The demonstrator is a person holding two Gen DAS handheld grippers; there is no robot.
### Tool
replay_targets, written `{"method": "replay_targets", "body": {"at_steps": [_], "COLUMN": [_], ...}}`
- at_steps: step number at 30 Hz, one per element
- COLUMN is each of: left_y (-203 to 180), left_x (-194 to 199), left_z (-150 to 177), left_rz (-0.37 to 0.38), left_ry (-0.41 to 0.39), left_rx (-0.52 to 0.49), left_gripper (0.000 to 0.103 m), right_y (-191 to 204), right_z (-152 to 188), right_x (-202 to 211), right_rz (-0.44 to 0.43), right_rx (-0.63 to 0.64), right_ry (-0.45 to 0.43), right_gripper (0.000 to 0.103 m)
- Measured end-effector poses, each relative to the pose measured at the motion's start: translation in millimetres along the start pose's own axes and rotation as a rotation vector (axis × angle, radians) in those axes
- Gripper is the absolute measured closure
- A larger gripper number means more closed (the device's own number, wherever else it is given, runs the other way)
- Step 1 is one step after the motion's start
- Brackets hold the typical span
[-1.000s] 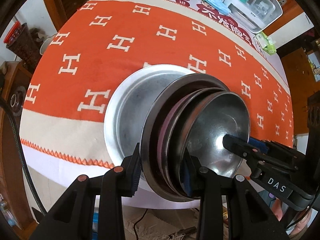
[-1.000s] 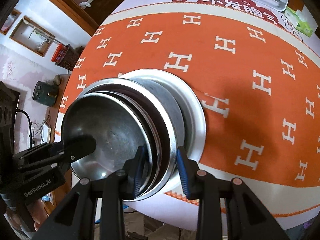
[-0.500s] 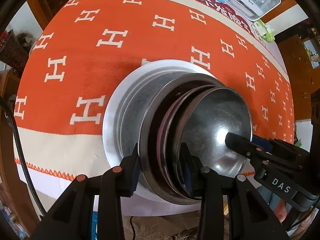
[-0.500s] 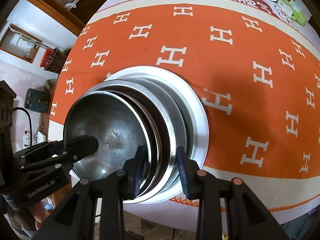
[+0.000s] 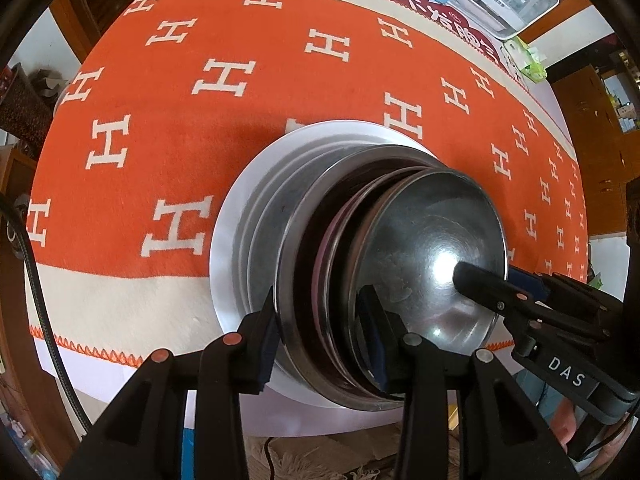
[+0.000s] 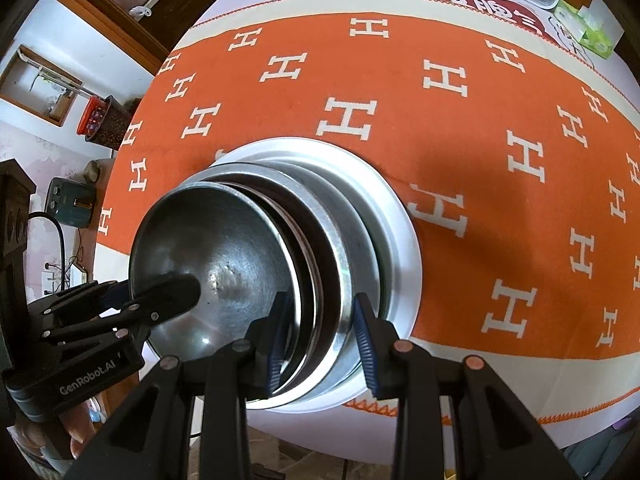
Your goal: Organize plates and bowls
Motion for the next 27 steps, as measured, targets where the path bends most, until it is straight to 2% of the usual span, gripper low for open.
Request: {"method": "replay_targets", "body": {"at_steps": [3, 5, 8, 15, 22, 27], "left_y": [-1.5, -6.5, -12.7, -22.8, -30.5, -35.1], "left_x": [1.7, 6.1, 16.2, 25.7, 30.0, 33.5], "left_z": [-0.3, -1.2, -3.7, -4.7, -2.0, -1.5], "left_rz": [-0.044, -0.049, -0.057, -0.079, -0.089, -0.092], "left_ry": [-0.005, -0.018, -0.054, -0.069, -0.076, -0.075], "left_rx": [-0.036, -0.064, -0.091, -0.138, -0.161, -0.182], "left_gripper": [0.062, 0.047, 0.037, 0.032, 0.018, 0.016], "right_y": [1.9, 2.6, 2.8, 1.4, -1.1, -6.0], "right_z": [-0.4, -0.8, -0.5, 2.9, 8.1, 11.8], "right_x": [1.1, 1.6, 1.7, 4.8, 10.8, 17.1], "right_rz": [0.001, 0.011, 0.003, -0.021, -0.027, -0.023], "right_rx": [0.009, 0.010, 0.003, -0.014, -0.027, -0.059], "right_ry": [-0.004, -0.007, -0.003, -0.005, -0.022, -0.038], "right_gripper": [0.071, 0.071, 0.070, 0.069, 0.067, 0.064]}}
Point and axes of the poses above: each gripper's, at about its wrist camera, not at the fingertips, and x roughly against the way its jaws point, y to its left, z to its underside, the point moved 6 cm from there along -x, roughly the way its jaws point, and after that the axes turned 14 degrees about z, right-handed, at the moved point
